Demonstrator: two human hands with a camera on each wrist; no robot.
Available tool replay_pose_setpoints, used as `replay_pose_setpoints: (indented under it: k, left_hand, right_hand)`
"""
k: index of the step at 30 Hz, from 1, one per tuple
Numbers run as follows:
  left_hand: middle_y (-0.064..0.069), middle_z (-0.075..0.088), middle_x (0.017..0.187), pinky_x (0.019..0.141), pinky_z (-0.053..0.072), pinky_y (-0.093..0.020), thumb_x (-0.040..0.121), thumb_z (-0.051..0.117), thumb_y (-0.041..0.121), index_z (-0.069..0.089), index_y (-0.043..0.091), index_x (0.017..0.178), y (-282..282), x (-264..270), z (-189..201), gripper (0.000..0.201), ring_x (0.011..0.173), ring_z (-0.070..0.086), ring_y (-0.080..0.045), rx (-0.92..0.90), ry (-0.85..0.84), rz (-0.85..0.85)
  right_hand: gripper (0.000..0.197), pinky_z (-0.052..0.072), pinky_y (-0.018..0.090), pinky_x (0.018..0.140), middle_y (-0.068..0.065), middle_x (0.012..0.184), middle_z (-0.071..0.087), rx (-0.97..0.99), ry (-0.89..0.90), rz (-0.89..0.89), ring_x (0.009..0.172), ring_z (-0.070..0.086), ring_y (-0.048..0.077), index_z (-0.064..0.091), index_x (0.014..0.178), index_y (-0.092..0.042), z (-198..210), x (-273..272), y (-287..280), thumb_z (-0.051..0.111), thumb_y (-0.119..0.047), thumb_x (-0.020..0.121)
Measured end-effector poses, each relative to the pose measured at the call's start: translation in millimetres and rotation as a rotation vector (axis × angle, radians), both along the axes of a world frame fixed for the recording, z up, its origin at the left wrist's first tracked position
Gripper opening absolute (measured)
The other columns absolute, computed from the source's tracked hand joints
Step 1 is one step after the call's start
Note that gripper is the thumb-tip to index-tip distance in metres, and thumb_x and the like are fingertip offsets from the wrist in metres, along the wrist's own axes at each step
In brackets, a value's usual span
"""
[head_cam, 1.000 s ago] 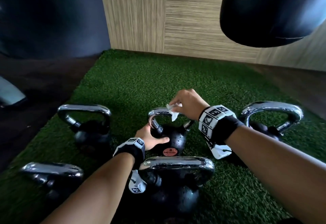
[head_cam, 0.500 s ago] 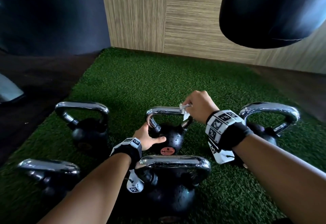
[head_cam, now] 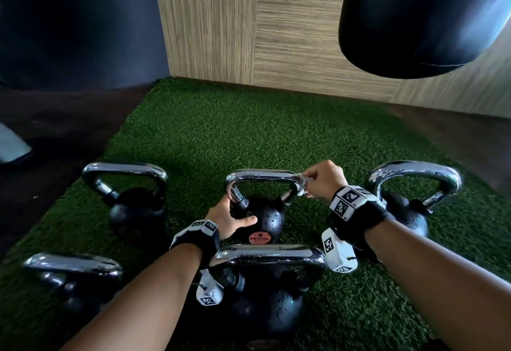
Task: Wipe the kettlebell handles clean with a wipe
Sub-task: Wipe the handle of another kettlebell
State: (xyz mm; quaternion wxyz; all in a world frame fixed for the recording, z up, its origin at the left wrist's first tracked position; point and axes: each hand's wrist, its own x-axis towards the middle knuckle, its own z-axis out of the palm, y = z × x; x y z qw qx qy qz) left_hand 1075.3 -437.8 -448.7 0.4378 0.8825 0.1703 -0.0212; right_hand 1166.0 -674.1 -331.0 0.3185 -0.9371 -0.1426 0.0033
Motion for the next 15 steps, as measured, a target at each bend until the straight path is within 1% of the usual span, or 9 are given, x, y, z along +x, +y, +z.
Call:
replay_pose_setpoints:
  k: [3,5,7,8,10,11,13,14,15]
  left_hand:
    - [-0.009,0.054,0.148,0.106,0.052,-0.046,0.073,0.085,0.057,0.038,0.016,0.152,0.2,0.2,-0.7,0.101,0.135,0.053,-0.029,-0.036,0.010,0.013]
    - [-0.010,0.054,0.148,0.103,0.054,-0.047,0.073,0.086,0.055,0.036,0.016,0.153,-0.8,-0.2,0.2,0.102,0.135,0.053,-0.031,-0.055,0.015,0.017]
    - [-0.009,0.057,0.145,0.102,0.054,-0.048,0.073,0.087,0.053,0.039,0.018,0.151,-1.9,0.1,2.9,0.097,0.130,0.057,-0.031,-0.041,0.003,0.017]
    - [-0.007,0.060,0.142,0.102,0.054,-0.047,0.073,0.087,0.052,0.041,0.021,0.148,-2.7,-0.4,4.9,0.094,0.127,0.060,-0.030,-0.035,-0.005,0.016]
    - [-0.002,0.064,0.138,0.105,0.052,-0.041,0.072,0.088,0.053,0.045,0.025,0.145,-2.4,-1.1,6.4,0.089,0.124,0.062,-0.027,-0.011,-0.008,0.012]
    - [-0.001,0.065,0.138,0.106,0.050,-0.037,0.071,0.088,0.054,0.046,0.026,0.144,-0.1,-1.6,8.0,0.089,0.124,0.062,-0.025,0.003,0.008,-0.006]
    - [-0.002,0.062,0.141,0.103,0.053,-0.040,0.074,0.089,0.045,0.043,0.026,0.146,4.4,-1.5,14.0,0.089,0.126,0.061,-0.024,-0.070,0.099,-0.064]
    - [-0.005,0.059,0.145,0.100,0.056,-0.043,0.078,0.089,0.036,0.039,0.026,0.150,7.5,-1.8,19.2,0.089,0.129,0.059,-0.026,-0.086,0.166,-0.104]
    - [-0.007,0.054,0.150,0.101,0.055,-0.041,0.082,0.086,0.028,0.035,0.026,0.155,11.9,-2.5,26.5,0.089,0.133,0.056,-0.026,-0.013,0.222,-0.148]
  right_hand:
    - [0.003,0.064,0.034,0.070,0.008,0.072,0.077,0.110,0.052,-0.070,0.067,0.075,0.020,0.080,0.083,-0.018,-12.8,4.5,-2.0,0.078,-0.016,0.084]
    - [0.012,0.064,0.037,0.069,0.012,0.076,0.076,0.243,0.243,-0.115,0.065,0.075,0.021,0.077,0.083,-0.015,-22.3,7.9,-2.3,0.073,-0.004,0.087]
    - [0.017,0.064,0.038,0.066,0.018,0.079,0.074,0.412,0.512,-0.119,0.063,0.073,0.024,0.066,0.084,-0.006,-29.3,7.1,1.4,0.059,0.006,0.092]
    - [0.018,0.063,0.038,0.066,0.021,0.080,0.072,0.453,0.605,-0.112,0.064,0.071,0.025,0.061,0.083,-0.006,-30.7,6.5,3.3,0.053,0.006,0.094]
    - [0.026,0.057,0.044,0.067,0.024,0.073,0.069,0.600,0.835,-0.114,0.067,0.066,0.031,0.053,0.083,-0.005,-34.5,6.0,7.0,0.035,-0.004,0.101]
    - [0.031,0.051,0.046,0.070,0.023,0.072,0.066,0.662,0.885,-0.145,0.070,0.061,0.034,0.049,0.083,-0.005,-33.5,6.7,9.6,0.025,-0.007,0.103]
    - [0.032,0.043,0.045,0.074,0.019,0.081,0.055,0.604,0.854,-0.152,0.075,0.052,0.033,0.045,0.082,-0.007,-32.5,9.5,8.1,0.020,-0.007,0.102]
    - [0.031,0.045,0.045,0.074,0.018,0.084,0.053,0.509,0.803,-0.129,0.075,0.053,0.033,0.047,0.081,-0.007,-28.8,9.4,5.5,0.025,-0.007,0.102]
    - [0.027,0.050,0.042,0.073,0.018,0.086,0.057,0.399,0.723,-0.112,0.075,0.057,0.032,0.054,0.082,-0.006,-27.2,11.6,3.1,0.035,-0.008,0.102]
